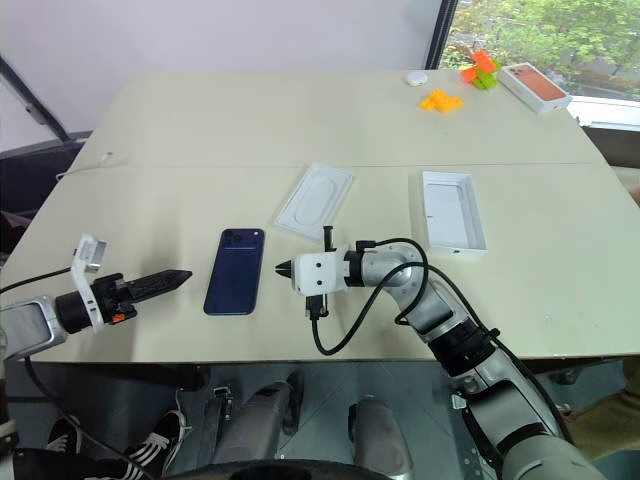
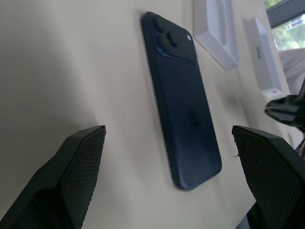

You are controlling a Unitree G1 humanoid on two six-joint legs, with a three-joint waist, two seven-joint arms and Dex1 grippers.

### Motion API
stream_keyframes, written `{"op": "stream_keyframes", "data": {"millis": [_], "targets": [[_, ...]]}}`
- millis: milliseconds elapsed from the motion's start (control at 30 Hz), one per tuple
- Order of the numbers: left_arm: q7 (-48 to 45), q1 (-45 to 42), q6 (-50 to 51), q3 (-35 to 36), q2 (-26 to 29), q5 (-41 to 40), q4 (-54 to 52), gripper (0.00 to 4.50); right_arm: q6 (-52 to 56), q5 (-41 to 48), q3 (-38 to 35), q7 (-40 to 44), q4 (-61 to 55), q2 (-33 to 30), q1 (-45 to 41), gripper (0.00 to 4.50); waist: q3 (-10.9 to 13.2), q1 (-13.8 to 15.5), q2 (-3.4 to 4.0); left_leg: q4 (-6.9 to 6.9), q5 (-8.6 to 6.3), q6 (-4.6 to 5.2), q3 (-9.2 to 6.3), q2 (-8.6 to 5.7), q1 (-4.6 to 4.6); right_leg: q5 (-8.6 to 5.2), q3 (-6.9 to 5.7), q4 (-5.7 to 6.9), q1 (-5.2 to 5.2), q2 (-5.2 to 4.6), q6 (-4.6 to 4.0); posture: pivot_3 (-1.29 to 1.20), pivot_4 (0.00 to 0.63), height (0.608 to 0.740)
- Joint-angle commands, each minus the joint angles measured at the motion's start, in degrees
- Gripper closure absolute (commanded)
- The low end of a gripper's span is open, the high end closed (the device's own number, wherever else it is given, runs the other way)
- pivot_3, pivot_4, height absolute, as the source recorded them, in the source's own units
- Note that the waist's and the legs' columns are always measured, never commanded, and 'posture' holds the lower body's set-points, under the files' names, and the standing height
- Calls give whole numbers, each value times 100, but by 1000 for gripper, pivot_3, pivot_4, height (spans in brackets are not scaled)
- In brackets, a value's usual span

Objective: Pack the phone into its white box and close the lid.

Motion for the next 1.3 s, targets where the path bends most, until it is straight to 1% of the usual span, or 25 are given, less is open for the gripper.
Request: {"op": "stream_keyframes", "data": {"millis": [33, 100, 233, 300, 367, 433, 533, 600, 667, 733, 833, 900, 967, 1067, 1200, 1300], "targets": [[219, -153, 18, -115, -133, -121, -206, 0, -374, -337, 85, -278, 237, 152, -155, 4451, 0, -3, 0, 0, 1, -1, -1, 1, 1, 2, -1, 1, -1, 2, 3, 0, 150, 740], [348, -323, 55, -169, -247, -141, -61, 0, -610, -713, 198, -526, 520, 213, -240, 4451, 0, -3, 0, -3, 4, -4, -4, 7, 1, 2, -4, 7, -4, 10, 4, 0, 150, 740], [517, -560, -67, -339, -363, 3, 194, 0, -795, -1096, 295, -811, 908, 350, -371, 4451, 0, 7, -1, -11, 19, -10, -11, 13, 5, 2, -10, 15, -6, 20, 4, 0, 150, 740], [702, -680, 151, -420, -385, 36, 415, 0, -869, -1255, 316, -943, 1070, 404, -428, 4451, 0, 11, -1, -11, 22, -11, -10, 12, 8, 2, -10, 16, -3, 20, 4, 0, 150, 740], [708, -639, 201, -647, -359, 109, 439, 0, -1008, -1445, 386, -1050, 1235, 411, -466, 4451, 0, 10, -1, -11, 17, -20, -10, 11, 31, 2, -10, 15, 18, 20, 4, 0, 150, 740], [677, -619, 293, -749, -399, 53, 417, 0, -1145, -1658, 457, -1205, 1404, 423, -516, 4451, -1, 8, -2, -22, 14, -22, -6, 10, 80, 1, -6, 8, 61, 16, 1, 0, 150, 740], [778, -684, 423, -776, -496, 26, 506, 0, -1092, -1848, 477, -1392, 1568, 529, -590, 4451, -4, 10, -1, -30, 16, -25, -7, 10, 90, -6, -4, 8, 64, 15, -18, 0, 150, 740], [877, -764, 481, -755, -552, 58, 633, 0, -1114, -1939, 518, -1439, 1647, 585, -630, 4451, -8, 15, 1, -33, 17, -26, -8, 10, 91, -5, -3, 9, 64, 15, -17, 0, 150, 740], [866, -759, 365, -883, -520, 157, 567, 0, -1111, -1945, 544, -1469, 1694, 690, -629, 4451, -14, 26, 2, -34, 19, -28, -8, 10, 92, -2, -4, 9, 64, 15, -13, 0, 150, 740], [990, -956, 559, -669, -675, -9, 639, 0, -1127, -1992, 589, -1505, 1716, 792, -629, 4451, -18, 45, 3, -37, 20, -30, -8, 10, 92, 2, -4, 8, 64, 15, -5, 0, 150, 740], [1160, -1094, 684, -758, -677, 52, 473, 0, -1086, -1989, 605, -1524, 1759, 936, -625, 4451, -19, 32, 1, -39, 23, -33, -11, 9, 92, 3, -7, 9, 64, 15, -4, 0, 150, 740], [1279, -1231, 774, -620, -826, -32, 538, 0, -1082, -2048, 641, -1598, 1862, 1053, -670, 4451, -19, 32, 1, -41, 24, -35, -11, 9, 92, 3, -7, 9, 63, 15, -3, 0, 150, 740], [1232, -1123, 625, -827, -800, 83, 398, 0, -1070, -2111, 681, -1652, 1946, 1154, -710, 4451, -20, 20, -1, -41, 24, -35, -11, 8, 92, 4, -8, 9, 63, 15, -2, 0, 150, 740], [1278, -1091, 643, -771, -867, 116, 470, 0, -1063, -2149, 720, -1688, 2013, 1271, -747, 4451, -22, 14, -1, -45, 26, -38, -11, 8, 97, 4, -7, 10, 64, 16, -3, 0, 150, 740], [1363, -1165, 752, -702, -980, 108, 520, 0, -1124, -2272, 802, -1795, 2179, 1414, -841, 4451, -33, 0, 1, -53, 29, -44, -15, 11, 116, 3, -7, 12, 76, 19, -20, 0, 150, 740], [1459, -1233, 752, -722, -1095, 104, 356, 0, -1123, -2236, 800, -1818, 2257, 1544, -875, 4451, -40, -10, 2, -54, 29, -45, -17, 11, 131, -1, -5, 12, 93, 19, -39, 0, 150, 740]]}}
